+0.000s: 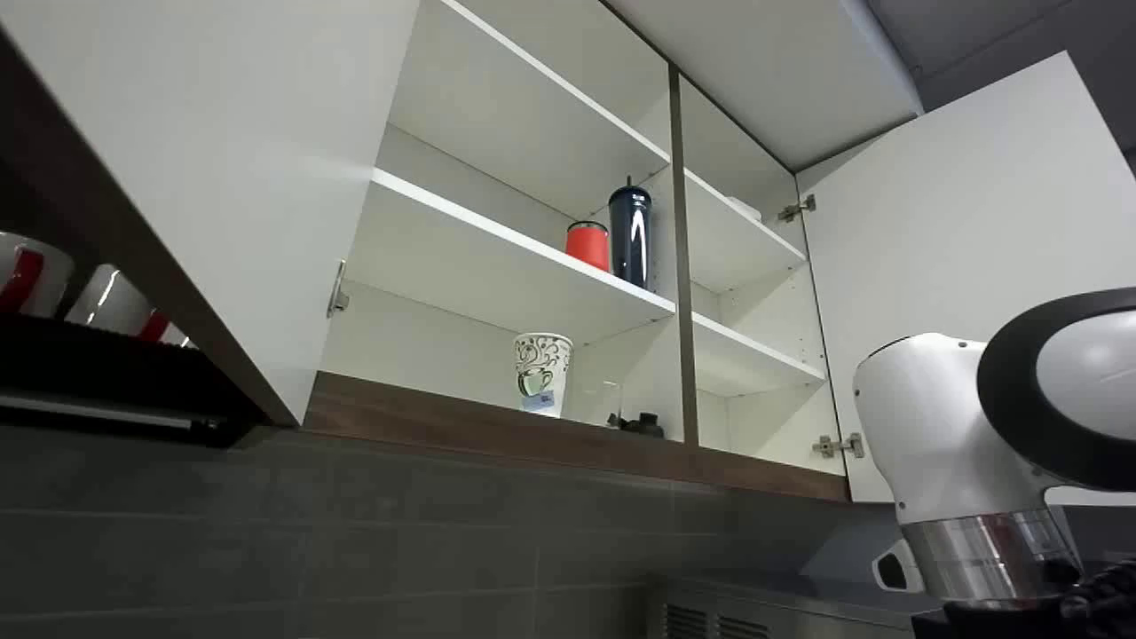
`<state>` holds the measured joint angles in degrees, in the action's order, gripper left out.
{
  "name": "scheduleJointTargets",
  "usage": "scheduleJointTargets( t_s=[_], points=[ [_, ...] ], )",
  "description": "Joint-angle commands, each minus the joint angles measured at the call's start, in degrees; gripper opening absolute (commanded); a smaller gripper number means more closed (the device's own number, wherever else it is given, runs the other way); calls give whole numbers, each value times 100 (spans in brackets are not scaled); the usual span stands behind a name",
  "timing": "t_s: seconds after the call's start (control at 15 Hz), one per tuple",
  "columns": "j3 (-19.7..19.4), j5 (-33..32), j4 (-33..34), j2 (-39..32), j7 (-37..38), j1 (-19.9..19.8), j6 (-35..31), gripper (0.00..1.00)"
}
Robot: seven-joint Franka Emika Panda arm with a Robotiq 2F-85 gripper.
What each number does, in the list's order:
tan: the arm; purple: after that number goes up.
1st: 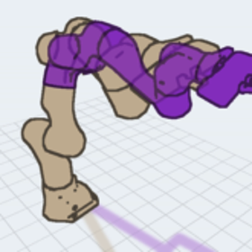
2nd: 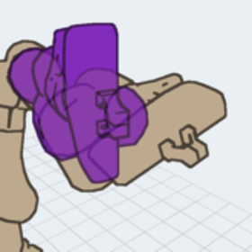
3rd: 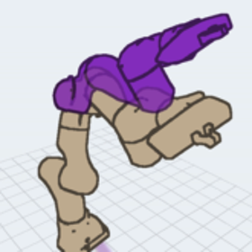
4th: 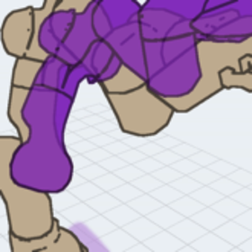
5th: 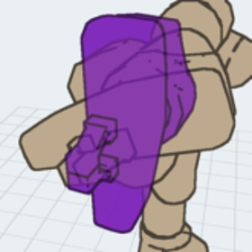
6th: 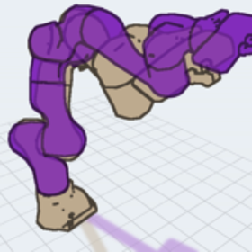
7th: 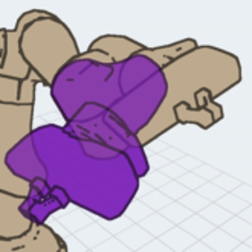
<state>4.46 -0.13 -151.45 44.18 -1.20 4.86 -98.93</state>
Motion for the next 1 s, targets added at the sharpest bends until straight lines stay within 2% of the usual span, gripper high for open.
scheduleJointTargets(
  t_s=[0.0, 0.4, 0.47, 0.93],
  points=[
    [-15, -10, 9, -4, 12, 19, 9, 100],
    [-15, -10, 9, -4, 12, 19, 9, 100],
    [-70, 27, -20, -186, -18, 0, -182, 100],
    [-223, -75, -817, -1172, 10, -190, -3311, 100]
  ],
)
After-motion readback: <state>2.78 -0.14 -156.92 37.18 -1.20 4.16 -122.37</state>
